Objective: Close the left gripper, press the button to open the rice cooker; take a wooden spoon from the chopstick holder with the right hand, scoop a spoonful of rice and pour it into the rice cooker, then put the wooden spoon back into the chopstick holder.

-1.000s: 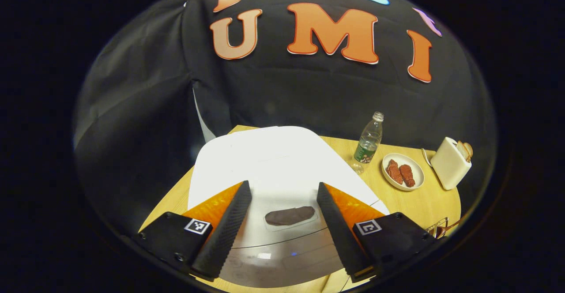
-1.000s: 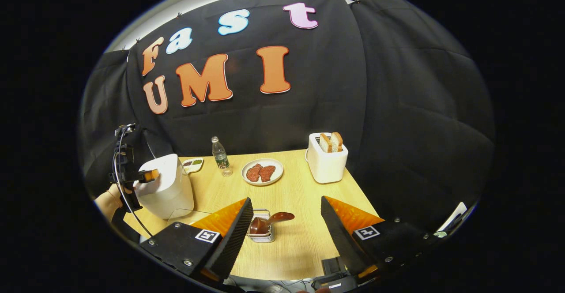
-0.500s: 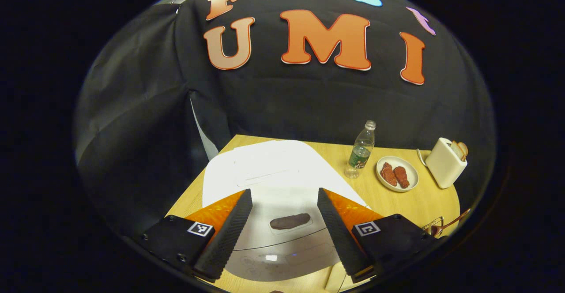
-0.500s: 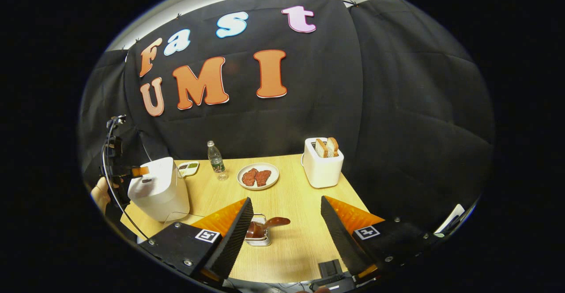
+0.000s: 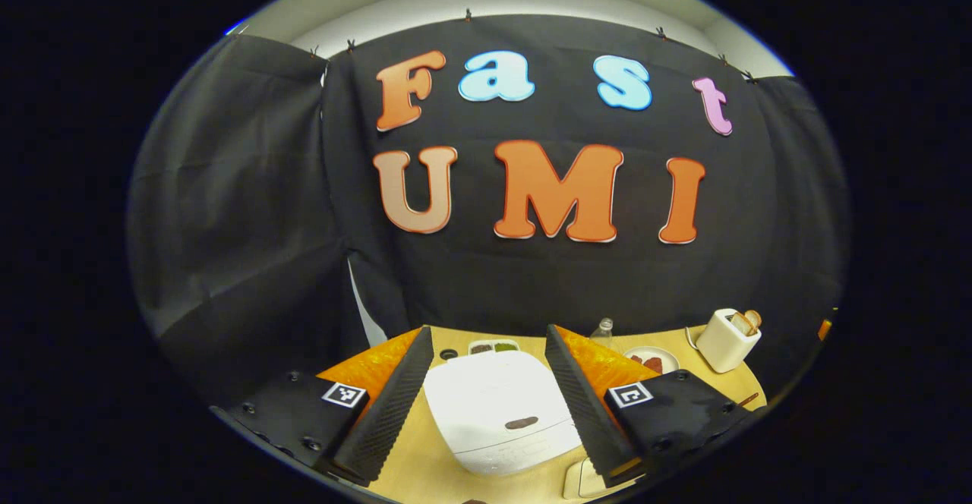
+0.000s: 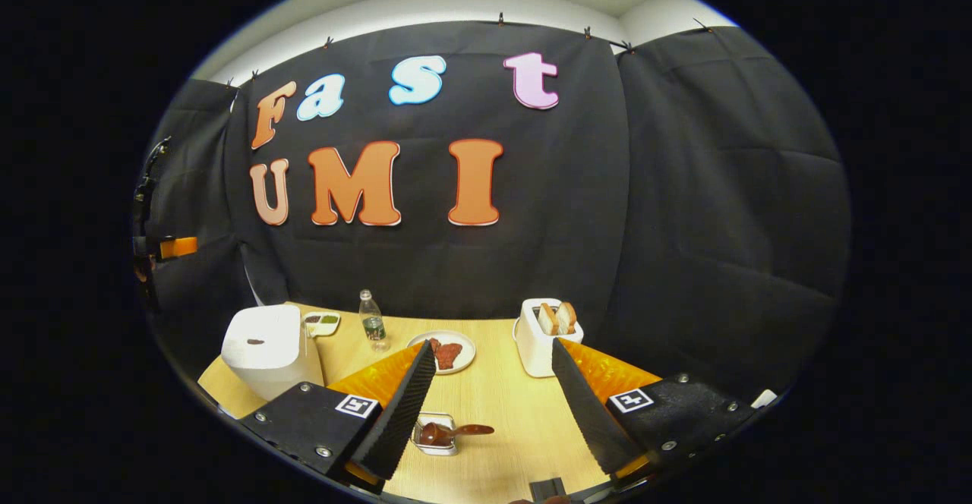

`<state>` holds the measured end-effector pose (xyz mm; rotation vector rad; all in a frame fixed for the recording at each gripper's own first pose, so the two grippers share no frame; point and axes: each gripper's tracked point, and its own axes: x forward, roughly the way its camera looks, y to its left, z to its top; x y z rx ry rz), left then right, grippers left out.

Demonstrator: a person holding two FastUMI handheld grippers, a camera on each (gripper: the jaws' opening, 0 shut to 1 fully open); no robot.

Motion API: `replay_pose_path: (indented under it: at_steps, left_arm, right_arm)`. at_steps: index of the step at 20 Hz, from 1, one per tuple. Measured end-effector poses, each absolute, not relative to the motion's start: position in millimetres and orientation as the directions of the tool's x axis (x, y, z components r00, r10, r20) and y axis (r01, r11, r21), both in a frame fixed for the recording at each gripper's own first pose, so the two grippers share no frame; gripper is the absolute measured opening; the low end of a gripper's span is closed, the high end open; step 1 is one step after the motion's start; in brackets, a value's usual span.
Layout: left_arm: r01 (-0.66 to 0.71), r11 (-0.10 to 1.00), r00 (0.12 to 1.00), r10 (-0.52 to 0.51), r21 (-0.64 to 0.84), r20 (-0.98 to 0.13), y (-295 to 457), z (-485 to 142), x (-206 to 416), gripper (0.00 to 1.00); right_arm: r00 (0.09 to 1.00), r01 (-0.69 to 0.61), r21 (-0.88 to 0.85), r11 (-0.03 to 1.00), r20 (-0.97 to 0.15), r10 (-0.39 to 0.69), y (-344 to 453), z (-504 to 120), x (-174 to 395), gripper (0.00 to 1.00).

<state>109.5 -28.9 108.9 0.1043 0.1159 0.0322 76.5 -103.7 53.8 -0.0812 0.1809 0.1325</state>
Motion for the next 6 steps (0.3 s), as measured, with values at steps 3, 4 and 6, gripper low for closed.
replay_pose_path:
  at_steps: [3,4,6]
  left_arm:
    - [-0.03,0.995,0.998,0.035,0.095,-0.055,-18,141,75,1.0]
    - [-0.038,0.995,0.999,0.041,0.087,-0.035,-12,150,66,0.99]
    - [-0.052,0.996,0.999,0.053,0.072,-0.006,-1,164,49,0.99]
  right_arm:
    - [0.983,-0.137,-0.056,0.989,-0.131,0.129,-103,85,73,0.95]
    - [0.985,-0.135,-0.053,0.989,-0.113,0.128,-104,94,71,0.95]
    - [0.989,-0.127,-0.053,0.991,-0.085,0.122,-109,107,68,1.0]
